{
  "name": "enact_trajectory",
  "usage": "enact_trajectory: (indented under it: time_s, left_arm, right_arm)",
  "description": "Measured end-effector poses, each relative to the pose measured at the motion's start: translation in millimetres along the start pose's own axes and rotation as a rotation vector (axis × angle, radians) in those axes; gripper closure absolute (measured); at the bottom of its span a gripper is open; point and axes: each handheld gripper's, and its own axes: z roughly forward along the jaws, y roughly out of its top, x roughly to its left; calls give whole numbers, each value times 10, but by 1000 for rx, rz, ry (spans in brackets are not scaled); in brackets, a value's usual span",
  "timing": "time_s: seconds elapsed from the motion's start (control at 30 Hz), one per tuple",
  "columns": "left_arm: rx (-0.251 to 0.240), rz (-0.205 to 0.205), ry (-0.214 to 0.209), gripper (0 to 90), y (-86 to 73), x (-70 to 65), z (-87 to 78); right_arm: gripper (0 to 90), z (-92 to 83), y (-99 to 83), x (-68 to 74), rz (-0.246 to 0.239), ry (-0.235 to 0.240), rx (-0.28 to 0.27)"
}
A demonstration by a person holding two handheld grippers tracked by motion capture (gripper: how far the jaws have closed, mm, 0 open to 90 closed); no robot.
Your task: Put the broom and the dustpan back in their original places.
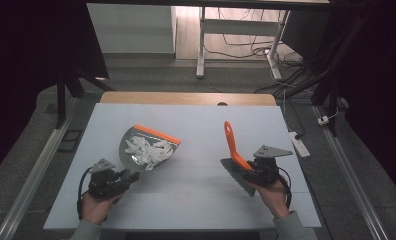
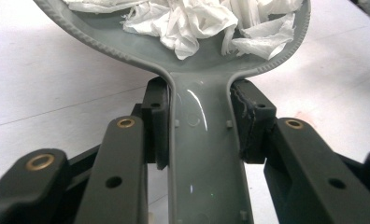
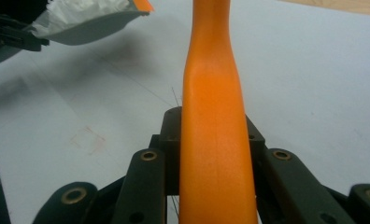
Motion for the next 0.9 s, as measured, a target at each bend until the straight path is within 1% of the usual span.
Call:
enact_trajectory:
  time_s: [0.07, 0.1, 0.2, 0.27, 0.33, 0.5, 0.73, 0.8, 0.9]
  left_arm:
    - [-1, -16, 13, 615, -6, 24, -11]
    - [-2, -29, 27, 614, -12, 30, -10]
    - [2, -49, 56, 614, -23, 53, 12]
    - [-1, -57, 68, 614, -24, 59, 17]
    - [-9, -68, 82, 614, -30, 68, 16]
    - [-11, -121, 101, 614, -59, 116, 43]
    - [-2, -161, 140, 614, -92, 130, 91]
    - [3, -168, 151, 614, -102, 135, 109]
    - [9, -175, 167, 614, -109, 141, 135]
  right_arm:
    - [707, -10, -18, -13, 6, -2, 2]
    - [707, -15, -25, -16, 13, 3, 3]
    - [707, -18, -50, -33, 19, 11, 6]
    - [707, -9, -67, -45, 22, 12, 12]
    - [707, 1, -75, -51, 27, 4, 22]
    - [707, 4, -95, -74, 49, 8, 31]
    - [708, 25, -160, -120, 96, 15, 52]
    - [707, 30, -174, -133, 114, 22, 56]
    - [707, 47, -194, -148, 128, 25, 63]
